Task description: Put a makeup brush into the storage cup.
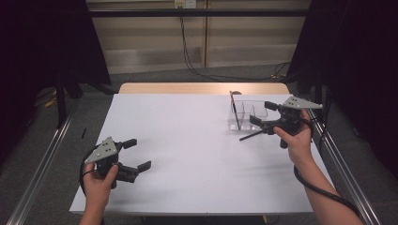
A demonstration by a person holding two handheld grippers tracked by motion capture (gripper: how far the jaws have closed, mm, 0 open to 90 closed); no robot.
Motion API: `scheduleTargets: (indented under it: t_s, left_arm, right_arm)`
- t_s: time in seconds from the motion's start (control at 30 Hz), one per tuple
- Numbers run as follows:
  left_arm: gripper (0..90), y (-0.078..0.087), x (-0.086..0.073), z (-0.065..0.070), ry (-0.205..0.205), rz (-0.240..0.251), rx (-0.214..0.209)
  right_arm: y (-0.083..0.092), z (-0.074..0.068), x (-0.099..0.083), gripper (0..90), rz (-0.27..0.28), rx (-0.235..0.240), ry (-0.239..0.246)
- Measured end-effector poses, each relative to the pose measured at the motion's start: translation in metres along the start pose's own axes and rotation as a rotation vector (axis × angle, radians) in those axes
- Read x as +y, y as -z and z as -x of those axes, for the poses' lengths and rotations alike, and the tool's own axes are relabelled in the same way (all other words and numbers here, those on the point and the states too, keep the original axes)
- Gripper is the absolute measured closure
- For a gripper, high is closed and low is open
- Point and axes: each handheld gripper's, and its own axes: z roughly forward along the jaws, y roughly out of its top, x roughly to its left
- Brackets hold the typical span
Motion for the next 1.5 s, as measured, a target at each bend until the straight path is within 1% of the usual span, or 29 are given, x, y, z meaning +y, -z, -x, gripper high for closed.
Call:
scheduleTargets:
  t_s: [0.17, 0.3, 0.4, 0.5, 0.67, 0.73, 1.13, 1.27, 1.33, 1.5]
  left_arm:
    - [0.3, 0.0, 0.0, 0.0, 0.0, 0.0, 0.002]
    - [0.3, 0.0, 0.0, 0.0, -0.003, 0.002, 0.003]
    - [0.3, 0.0, 0.0, 0.001, -0.002, 0.002, 0.004]
    - [0.3, 0.0, 0.0, 0.001, 0.0, 0.001, 0.007]
    - [0.3, 0.0, 0.0, 0.002, -0.001, 0.003, 0.008]
    - [0.3, 0.0, 0.0, 0.002, 0.004, 0.002, 0.009]
    - [0.3, -0.001, -0.001, 0.003, -0.001, -0.001, 0.016]
    - [0.3, 0.001, -0.001, 0.003, -0.003, -0.004, 0.021]
    - [0.3, 0.002, -0.001, 0.003, 0.002, 0.001, 0.021]
    - [0.3, 0.004, -0.002, 0.004, -0.001, 0.001, 0.03]
  right_arm:
    - [0.007, -0.002, -0.006, 3.6, -0.001, 0.006, -0.005]
    - [0.013, -0.004, -0.01, 2.1, -0.006, 0.009, 0.006]
    - [0.018, -0.005, -0.012, 1.8, 0.002, 0.019, 0.003]
    - [0.022, -0.006, -0.015, 1.7, 0.007, 0.018, -0.001]
    - [0.029, -0.009, -0.022, 1.3, -0.007, 0.021, 0.002]
    - [0.032, -0.01, -0.025, 0.8, -0.013, 0.02, 0.012]
    - [0.05, -0.015, -0.04, 1.0, -0.012, 0.018, -0.001]
    - [0.056, -0.016, -0.046, 1.1, -0.015, 0.015, -0.006]
    - [0.058, -0.017, -0.049, 1.1, -0.017, 0.019, -0.01]
    - [0.063, -0.022, -0.054, 1.3, -0.019, 0.024, -0.013]
